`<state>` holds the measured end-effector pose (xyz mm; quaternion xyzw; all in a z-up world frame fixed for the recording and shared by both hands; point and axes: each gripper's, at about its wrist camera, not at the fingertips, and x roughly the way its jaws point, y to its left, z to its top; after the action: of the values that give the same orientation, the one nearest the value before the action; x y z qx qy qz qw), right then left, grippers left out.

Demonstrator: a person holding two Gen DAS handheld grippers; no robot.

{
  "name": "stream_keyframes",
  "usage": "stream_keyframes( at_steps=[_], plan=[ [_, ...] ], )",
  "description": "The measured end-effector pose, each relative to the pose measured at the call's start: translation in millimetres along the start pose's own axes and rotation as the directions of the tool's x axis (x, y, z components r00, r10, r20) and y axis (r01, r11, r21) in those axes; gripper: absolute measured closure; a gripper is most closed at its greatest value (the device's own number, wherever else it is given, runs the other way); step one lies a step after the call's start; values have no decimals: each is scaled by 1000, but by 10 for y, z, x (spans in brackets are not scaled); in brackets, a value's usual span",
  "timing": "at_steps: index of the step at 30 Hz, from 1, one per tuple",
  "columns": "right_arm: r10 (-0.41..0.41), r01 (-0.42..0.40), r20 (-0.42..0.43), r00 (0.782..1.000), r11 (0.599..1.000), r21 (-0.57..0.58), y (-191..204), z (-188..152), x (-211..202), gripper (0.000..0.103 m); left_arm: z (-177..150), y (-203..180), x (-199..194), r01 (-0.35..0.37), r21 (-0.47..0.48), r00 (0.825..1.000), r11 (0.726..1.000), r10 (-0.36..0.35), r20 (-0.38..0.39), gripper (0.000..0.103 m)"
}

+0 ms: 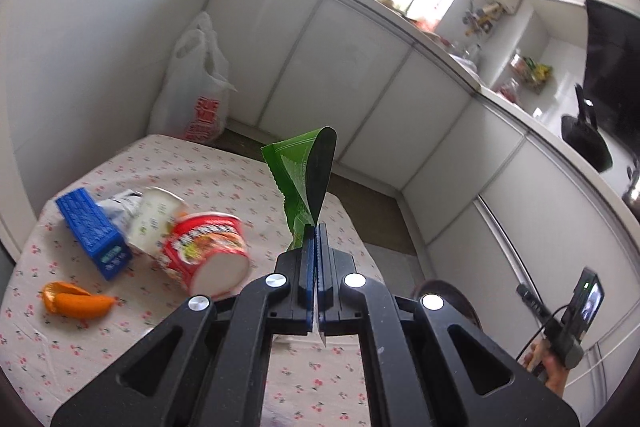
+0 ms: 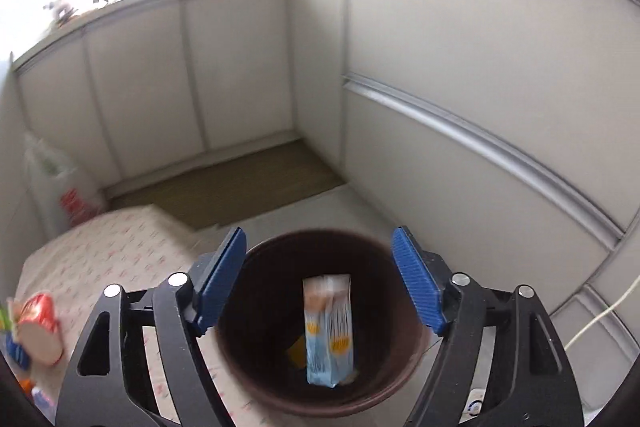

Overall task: Collect trash
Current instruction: 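Drop the juice carton into the bin with the right tool while the left tool drops the green bag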

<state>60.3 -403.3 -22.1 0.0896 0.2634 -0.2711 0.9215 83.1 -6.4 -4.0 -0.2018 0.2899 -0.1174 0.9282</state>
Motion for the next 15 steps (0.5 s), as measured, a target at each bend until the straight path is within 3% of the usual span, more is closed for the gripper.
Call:
stream_keyframes(
  at_steps=[1,3,4,9,15],
  plan=[
    [-14,14,10,1000,1000,17,-76,32,-12,27,-40,-76,48,10,13,1000,1000,-10,-10,103],
    [-53,50,40,998,996,67,-230,78,-58,10,-130,-282,168,38,44,999,998,-36,-37,103],
    [-90,82,69,994,991,104,-315,95,-108,7,-185,-409,244,57,61,997,996,-54,-57,103],
    [-203,180,124,971,968,175,-600,197,-168,7,-432,-1020,602,155,119,981,981,-139,-135,103],
    [-196,171,61,979,944,283,-978,266,44,7,-631,-1804,1083,290,106,936,951,-258,-241,103]
  ],
)
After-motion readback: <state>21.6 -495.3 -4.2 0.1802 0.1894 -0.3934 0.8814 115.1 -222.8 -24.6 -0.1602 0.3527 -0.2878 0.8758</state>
